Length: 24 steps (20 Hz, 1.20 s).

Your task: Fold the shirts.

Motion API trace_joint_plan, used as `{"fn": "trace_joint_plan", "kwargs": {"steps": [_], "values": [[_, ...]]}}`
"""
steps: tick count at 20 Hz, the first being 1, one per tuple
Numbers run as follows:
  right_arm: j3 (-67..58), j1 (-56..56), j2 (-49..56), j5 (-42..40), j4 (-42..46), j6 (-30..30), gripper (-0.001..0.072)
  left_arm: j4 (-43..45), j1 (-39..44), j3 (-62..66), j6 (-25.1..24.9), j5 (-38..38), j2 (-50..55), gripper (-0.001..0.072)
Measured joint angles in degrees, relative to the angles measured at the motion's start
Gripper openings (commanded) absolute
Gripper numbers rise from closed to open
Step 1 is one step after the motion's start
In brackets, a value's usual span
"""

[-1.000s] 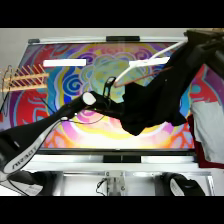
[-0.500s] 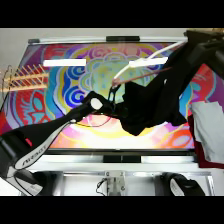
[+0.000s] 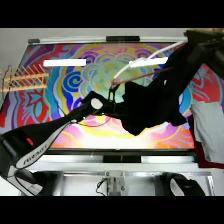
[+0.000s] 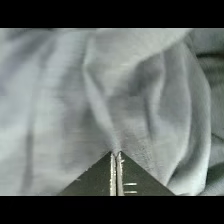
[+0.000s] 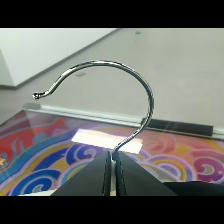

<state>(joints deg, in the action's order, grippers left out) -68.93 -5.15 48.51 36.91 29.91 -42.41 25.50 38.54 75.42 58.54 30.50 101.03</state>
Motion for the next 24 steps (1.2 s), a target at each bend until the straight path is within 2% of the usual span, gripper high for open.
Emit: {"fn": "trace_joint_plan", "kwargs": {"steps": [5,11,17,24], "values": [[0.0,0.0,0.0,0.33,3.67,-0.44,0.0068,-0.26,-8.92,0.0,-0.31,5.25,-5.75,0.006],[0.0,0.02,0.11,3.26,13.97,-3.54,0.0068,-0.48,-15.85,0.02,-0.74,7.41,-21.03,0.006],[0.0,3.87,1.68,2.01,20.31,-6.43,0.0067,-4.22,-13.84,4.92,-0.87,9.18,-33.9,0.006],[0.0,6.01,2.12,-2.58,29.03,-12.9,0.0066,-4.26,-12.61,11.41,0.22,15.19,-37.66,0.006]]}}
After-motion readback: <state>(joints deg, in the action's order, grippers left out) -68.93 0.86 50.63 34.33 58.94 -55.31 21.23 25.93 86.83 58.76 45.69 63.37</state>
